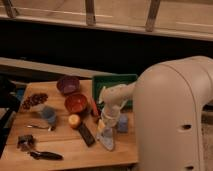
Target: Wipe red bowl with towel
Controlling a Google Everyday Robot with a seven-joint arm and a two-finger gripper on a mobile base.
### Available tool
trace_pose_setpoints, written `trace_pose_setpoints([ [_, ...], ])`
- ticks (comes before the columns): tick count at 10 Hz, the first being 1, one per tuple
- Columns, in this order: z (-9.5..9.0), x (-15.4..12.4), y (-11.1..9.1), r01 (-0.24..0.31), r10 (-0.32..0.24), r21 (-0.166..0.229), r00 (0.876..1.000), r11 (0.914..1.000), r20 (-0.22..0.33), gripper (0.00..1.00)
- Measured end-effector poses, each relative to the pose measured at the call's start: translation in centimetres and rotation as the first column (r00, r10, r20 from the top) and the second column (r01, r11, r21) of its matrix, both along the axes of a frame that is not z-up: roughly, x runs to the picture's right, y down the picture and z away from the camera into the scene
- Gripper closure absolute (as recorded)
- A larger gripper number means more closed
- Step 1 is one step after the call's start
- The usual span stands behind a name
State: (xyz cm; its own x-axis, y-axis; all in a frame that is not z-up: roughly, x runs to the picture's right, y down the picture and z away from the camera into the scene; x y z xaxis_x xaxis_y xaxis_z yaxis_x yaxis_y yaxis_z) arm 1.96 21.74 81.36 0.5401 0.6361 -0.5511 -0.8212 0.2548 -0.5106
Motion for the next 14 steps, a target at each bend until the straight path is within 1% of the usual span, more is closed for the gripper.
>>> trace_pose_setpoints([
  [3,0.2,0.4,1.3,0.004,-0.004,-0.028,1.000,0.9996,-0.005,0.39],
  [4,0.2,0.2,1.4,0.007,-0.007,-0.027,1.000,0.9996,-0.004,0.46],
  [5,0.2,-0.1,1.3,0.012,-0.012,-0.023,1.000,0.9997,-0.002,0.57],
  [6,0.4,-0.2,1.3,0.014,-0.014,-0.022,1.000,0.9997,0.000,0.65],
  [8,0.6,-0.4,1.4,0.016,-0.016,-0.025,1.000,0.9996,0.001,0.87],
  [9,0.6,-0.3,1.3,0.018,-0.018,-0.023,1.000,0.9996,-0.002,0.96],
  [10,0.5,0.1,0.9,0.012,-0.012,-0.014,1.000,0.9998,-0.008,1.00],
  [11,0.2,0.5,0.3,0.003,-0.003,0.001,1.000,1.0000,-0.015,1.00],
  [12,-0.1,1.2,-0.9,-0.009,0.010,0.023,1.000,0.9997,-0.029,1.00],
  [13,-0.3,2.1,-2.6,-0.022,0.025,0.056,0.998,0.9982,-0.052,1.00],
  [14,-0.2,2.7,-4.1,-0.034,0.040,0.084,0.997,0.9959,-0.062,1.00],
])
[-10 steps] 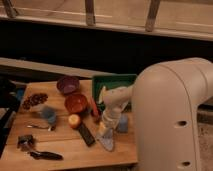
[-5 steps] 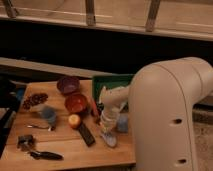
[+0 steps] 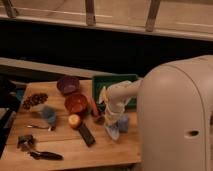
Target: Wipe red bowl with towel
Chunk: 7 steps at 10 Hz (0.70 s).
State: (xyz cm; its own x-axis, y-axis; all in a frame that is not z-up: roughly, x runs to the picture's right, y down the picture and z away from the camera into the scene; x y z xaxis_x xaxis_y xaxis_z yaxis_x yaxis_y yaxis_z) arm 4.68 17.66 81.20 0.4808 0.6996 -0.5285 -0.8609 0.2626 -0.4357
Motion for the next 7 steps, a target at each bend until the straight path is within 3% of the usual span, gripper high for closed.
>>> trace_pose_setpoints([
  [3,-1.6,2.4,-5.2,-0.046,0.050,0.097,0.998,0.9942,-0.046,1.00],
  [6,-3.7,2.5,-10.6,-0.069,0.078,0.209,0.996,0.9754,-0.038,1.00],
  [7,-4.0,1.7,-12.5,-0.076,0.081,0.245,0.997,0.9665,-0.009,1.00],
])
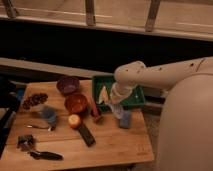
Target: Wipe red bowl with towel
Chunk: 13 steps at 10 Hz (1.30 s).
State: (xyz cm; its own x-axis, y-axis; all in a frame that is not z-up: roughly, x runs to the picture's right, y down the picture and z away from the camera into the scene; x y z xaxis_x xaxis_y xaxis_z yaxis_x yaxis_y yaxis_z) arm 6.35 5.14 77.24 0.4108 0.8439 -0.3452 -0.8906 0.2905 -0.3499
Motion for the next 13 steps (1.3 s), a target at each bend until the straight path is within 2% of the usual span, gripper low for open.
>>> trace_pose_setpoints([
  [1,0.0,-1.4,-1.5,-0.004,0.002,0.032,0.999,0.9995,0.044,1.00],
  [2,0.2,-3.4,-3.0,-0.015,0.007,0.066,0.992,0.9977,0.122,1.00],
  [4,0.3,-4.5,-4.1,-0.028,0.012,0.090,0.985,0.9956,0.173,1.00],
  [6,0.3,-4.5,-4.1,-0.029,0.013,0.088,0.984,0.9957,0.175,1.00],
  [8,0.5,-2.9,-3.8,-0.041,0.027,0.082,0.986,0.9958,0.165,1.00],
  [10,0.3,-1.3,-3.8,-0.030,0.014,0.095,0.985,0.9950,0.171,1.00],
  [13,0.6,-3.2,-4.7,-0.004,-0.024,0.134,0.977,0.9910,0.210,1.00],
])
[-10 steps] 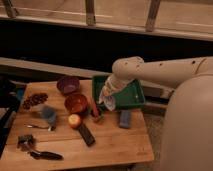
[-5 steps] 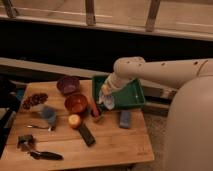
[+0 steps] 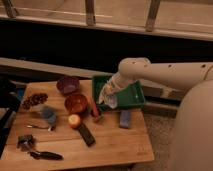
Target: Wipe red bowl with towel
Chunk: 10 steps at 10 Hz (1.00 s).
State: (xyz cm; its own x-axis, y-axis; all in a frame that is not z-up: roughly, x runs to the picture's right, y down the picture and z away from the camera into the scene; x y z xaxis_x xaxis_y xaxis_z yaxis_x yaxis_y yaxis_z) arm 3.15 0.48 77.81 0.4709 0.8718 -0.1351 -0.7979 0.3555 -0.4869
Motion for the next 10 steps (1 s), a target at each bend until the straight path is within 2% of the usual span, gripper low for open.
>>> trace_pose_setpoints([
  [4,1.6,-8.9,-2.6,0.061,-0.065,0.045,0.993,0.9971,0.101,1.00],
  [7,2.3,-15.3,-3.7,0.117,-0.128,0.068,0.972,0.9908,0.196,1.00],
  [8,2.2,-16.9,-3.7,0.137,-0.150,0.074,0.962,0.9878,0.227,1.00],
  [10,2.2,-16.9,-3.8,0.138,-0.152,0.076,0.961,0.9876,0.230,1.00],
])
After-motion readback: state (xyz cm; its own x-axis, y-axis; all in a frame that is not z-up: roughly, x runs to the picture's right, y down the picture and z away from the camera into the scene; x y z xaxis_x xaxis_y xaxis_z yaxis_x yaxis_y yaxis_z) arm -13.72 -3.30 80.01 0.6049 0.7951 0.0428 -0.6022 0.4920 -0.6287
